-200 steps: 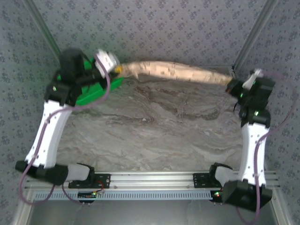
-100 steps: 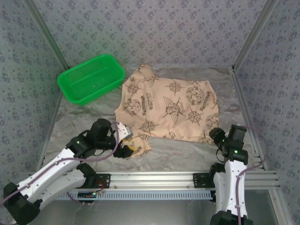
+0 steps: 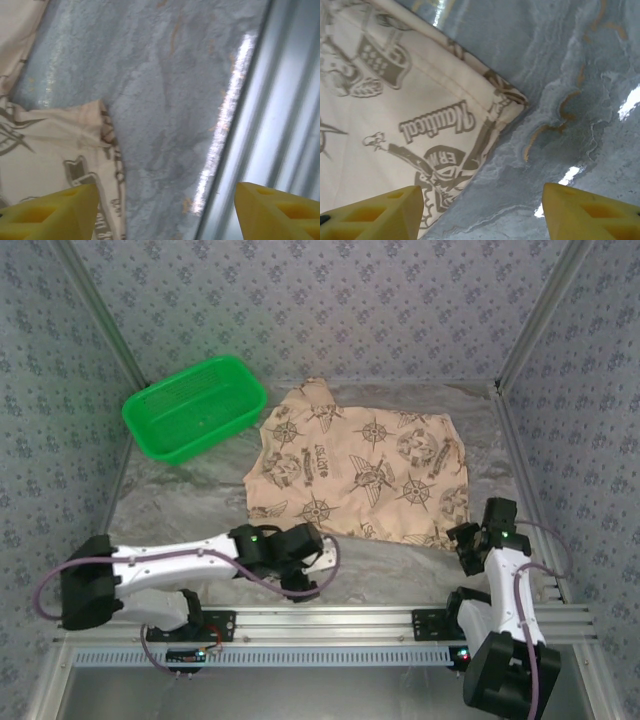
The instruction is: Fold the inside-out t-shirt
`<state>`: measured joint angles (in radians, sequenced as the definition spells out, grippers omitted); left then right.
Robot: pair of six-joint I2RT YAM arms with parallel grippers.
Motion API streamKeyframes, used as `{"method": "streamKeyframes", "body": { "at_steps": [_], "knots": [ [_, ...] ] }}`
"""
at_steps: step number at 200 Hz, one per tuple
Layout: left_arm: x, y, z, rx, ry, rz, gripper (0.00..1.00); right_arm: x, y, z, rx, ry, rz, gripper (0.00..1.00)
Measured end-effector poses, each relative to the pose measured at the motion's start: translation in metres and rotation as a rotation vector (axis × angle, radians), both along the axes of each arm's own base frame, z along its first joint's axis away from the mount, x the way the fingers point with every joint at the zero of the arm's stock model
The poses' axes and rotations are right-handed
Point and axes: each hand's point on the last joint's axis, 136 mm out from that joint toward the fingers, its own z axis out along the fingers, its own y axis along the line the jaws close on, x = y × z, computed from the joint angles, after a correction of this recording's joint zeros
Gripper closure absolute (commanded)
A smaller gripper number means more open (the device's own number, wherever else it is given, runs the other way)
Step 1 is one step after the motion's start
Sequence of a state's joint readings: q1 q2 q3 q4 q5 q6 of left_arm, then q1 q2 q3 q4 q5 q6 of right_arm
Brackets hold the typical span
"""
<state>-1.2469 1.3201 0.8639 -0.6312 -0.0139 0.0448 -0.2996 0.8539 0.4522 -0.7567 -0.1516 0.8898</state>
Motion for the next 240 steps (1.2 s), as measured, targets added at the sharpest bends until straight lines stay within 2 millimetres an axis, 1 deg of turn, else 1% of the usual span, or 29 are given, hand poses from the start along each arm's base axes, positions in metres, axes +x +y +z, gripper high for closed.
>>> {"method": "streamKeyframes", "body": {
  "at_steps": [16, 28, 44, 68, 82, 89, 98, 109, 113, 117, 119, 123, 124, 126, 130, 142, 168, 182, 196, 222, 230, 240],
  "knots": [
    [0.013, -0.003, -0.011, 0.106, -0.046, -0.016, 0.28, 0.001, -0.002, -0.008, 0.011, 0.036, -0.025, 0.38],
    [0.020, 0.000, -0.023, 0.185, -0.074, -0.036, 0.28, 0.004, -0.004, -0.013, 0.014, 0.055, -0.042, 0.39],
    [0.024, 0.018, -0.041, 0.302, -0.074, -0.061, 0.28, 0.005, -0.006, -0.020, 0.018, 0.084, -0.051, 0.39],
    [0.028, 0.040, -0.053, 0.406, -0.045, -0.061, 0.29, 0.007, -0.007, -0.021, 0.026, 0.125, -0.057, 0.43],
    [0.028, 0.048, -0.060, 0.455, -0.023, -0.062, 0.35, 0.006, -0.008, -0.023, 0.026, 0.155, -0.060, 0.46],
    [0.026, 0.052, -0.065, 0.483, -0.011, -0.068, 0.39, 0.005, -0.008, -0.024, 0.025, 0.170, -0.060, 0.48],
    [0.023, 0.057, -0.072, 0.520, 0.016, -0.075, 0.49, 0.004, -0.008, -0.026, 0.023, 0.194, -0.059, 0.50],
    [0.021, 0.055, -0.073, 0.533, 0.038, -0.089, 0.61, 0.002, -0.008, -0.028, 0.021, 0.222, -0.060, 0.56],
    [0.019, 0.054, -0.073, 0.535, 0.049, -0.102, 0.65, 0.001, -0.008, -0.029, 0.021, 0.237, -0.063, 0.60],
    [0.019, 0.054, -0.073, 0.538, 0.057, -0.096, 0.70, 0.001, -0.008, -0.029, 0.020, 0.247, -0.059, 0.66],
    [0.018, 0.055, -0.074, 0.539, 0.066, -0.101, 0.74, 0.000, -0.009, -0.030, 0.018, 0.255, -0.062, 0.70],
    [0.016, 0.055, -0.075, 0.542, 0.079, -0.107, 0.83, -0.002, -0.009, -0.031, 0.016, 0.274, -0.060, 0.81],
    [0.015, 0.055, -0.075, 0.541, 0.082, -0.102, 0.85, -0.002, -0.009, -0.031, 0.015, 0.277, -0.058, 0.84],
    [0.014, 0.055, -0.075, 0.540, 0.090, -0.111, 0.90, -0.003, -0.009, -0.032, 0.013, 0.289, -0.064, 0.88],
    [0.013, 0.055, -0.075, 0.538, 0.097, -0.111, 0.99, -0.005, -0.009, -0.032, 0.011, 0.307, -0.063, 0.93],
    [0.009, 0.055, -0.074, 0.538, 0.115, -0.134, 1.00, -0.013, -0.011, -0.032, -0.008, 0.364, -0.073, 1.00],
    [0.015, 0.058, -0.069, 0.536, 0.100, -0.164, 1.00, -0.013, -0.015, -0.028, -0.033, 0.396, -0.089, 1.00],
    [0.012, 0.060, -0.058, 0.518, 0.103, -0.192, 1.00, -0.013, -0.020, -0.025, -0.077, 0.385, -0.098, 1.00],
    [0.000, 0.060, -0.036, 0.488, 0.121, -0.239, 1.00, -0.013, -0.029, -0.018, -0.132, 0.365, -0.121, 1.00],
    [-0.031, 0.039, 0.014, 0.373, 0.131, -0.342, 1.00, -0.023, -0.040, 0.000, -0.205, 0.348, -0.175, 1.00],
    [-0.042, 0.034, 0.025, 0.351, 0.153, -0.371, 1.00, -0.027, -0.042, 0.005, -0.220, 0.345, -0.192, 1.00],
    [-0.054, 0.031, 0.034, 0.339, 0.186, -0.407, 1.00, -0.032, -0.043, 0.011, -0.231, 0.342, -0.212, 1.00]
  ]
}}
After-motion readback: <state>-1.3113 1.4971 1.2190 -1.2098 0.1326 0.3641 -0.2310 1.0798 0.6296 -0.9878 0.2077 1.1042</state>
